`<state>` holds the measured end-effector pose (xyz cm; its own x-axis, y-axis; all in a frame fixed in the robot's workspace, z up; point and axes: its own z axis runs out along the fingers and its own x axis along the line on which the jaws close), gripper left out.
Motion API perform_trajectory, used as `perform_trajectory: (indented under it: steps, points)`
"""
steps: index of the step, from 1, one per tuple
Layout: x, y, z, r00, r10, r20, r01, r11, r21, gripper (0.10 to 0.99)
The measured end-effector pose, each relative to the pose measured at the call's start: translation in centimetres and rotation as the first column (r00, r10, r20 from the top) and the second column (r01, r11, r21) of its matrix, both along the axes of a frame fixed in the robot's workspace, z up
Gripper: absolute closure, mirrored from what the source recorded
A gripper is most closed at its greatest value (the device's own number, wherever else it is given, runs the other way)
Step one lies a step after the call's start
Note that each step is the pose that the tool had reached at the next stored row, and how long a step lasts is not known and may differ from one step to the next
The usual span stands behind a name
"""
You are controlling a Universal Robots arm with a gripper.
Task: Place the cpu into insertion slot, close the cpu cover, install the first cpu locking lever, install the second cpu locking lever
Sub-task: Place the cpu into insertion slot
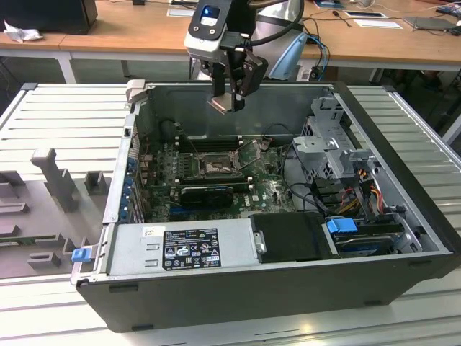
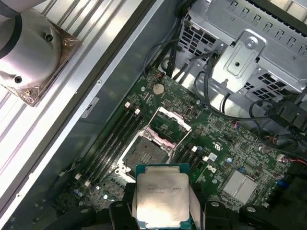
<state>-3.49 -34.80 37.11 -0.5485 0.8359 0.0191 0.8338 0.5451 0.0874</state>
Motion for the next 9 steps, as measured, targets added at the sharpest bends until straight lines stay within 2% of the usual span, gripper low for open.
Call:
perform_trajectory:
  steps: [9]
  points:
    - [0.0, 0.0, 0.0, 0.9973, -0.073, 0.0, 0.073, 0.9973, 0.0, 0.561]
